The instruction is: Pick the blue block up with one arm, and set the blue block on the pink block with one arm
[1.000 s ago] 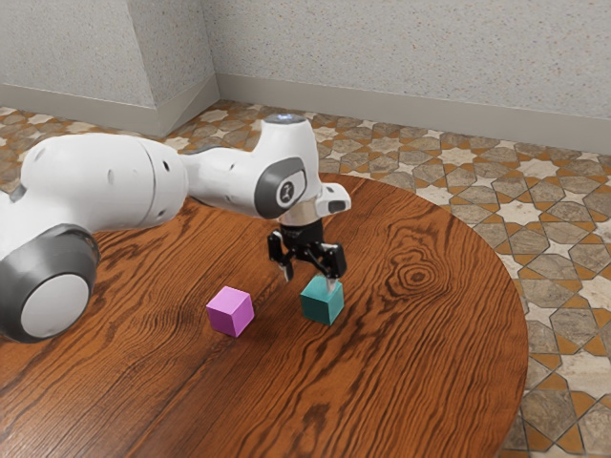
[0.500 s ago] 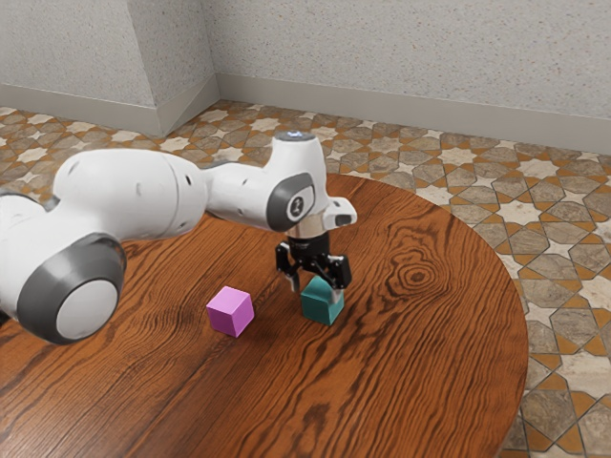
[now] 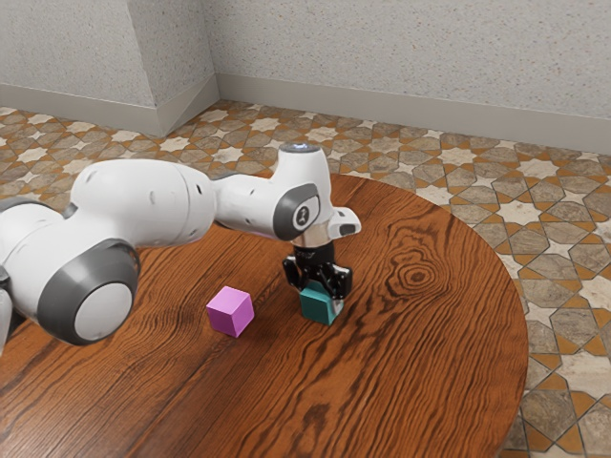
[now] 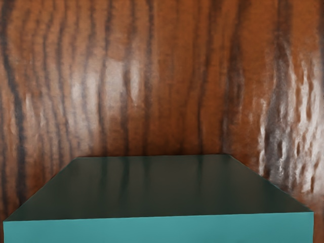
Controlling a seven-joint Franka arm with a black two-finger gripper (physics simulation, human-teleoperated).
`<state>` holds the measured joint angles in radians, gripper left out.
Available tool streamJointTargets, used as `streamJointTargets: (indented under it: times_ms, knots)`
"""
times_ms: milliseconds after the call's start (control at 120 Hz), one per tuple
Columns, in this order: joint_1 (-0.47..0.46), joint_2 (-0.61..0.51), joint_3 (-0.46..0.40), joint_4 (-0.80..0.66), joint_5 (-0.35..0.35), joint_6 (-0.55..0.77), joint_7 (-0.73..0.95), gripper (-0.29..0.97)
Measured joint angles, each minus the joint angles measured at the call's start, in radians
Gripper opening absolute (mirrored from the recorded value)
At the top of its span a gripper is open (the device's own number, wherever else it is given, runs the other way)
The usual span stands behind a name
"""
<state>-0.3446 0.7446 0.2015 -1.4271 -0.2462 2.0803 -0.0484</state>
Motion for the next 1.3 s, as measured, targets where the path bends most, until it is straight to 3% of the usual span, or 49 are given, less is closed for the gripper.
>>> streamJointTargets:
  times_ms: [283,558,875,1300]
  knots:
    - [-0.008,-0.012,0.009,0.001,0.011,-0.002,-0.008,0.31]
    - [-0.076,-0.130,0.129,-0.033,0.021,-0.055,-0.001,0.32]
    - [-0.060,-0.325,0.152,-0.255,0.066,-0.102,0.024,0.32]
    - [0.025,-0.348,0.152,-0.352,0.093,-0.113,0.063,0.32]
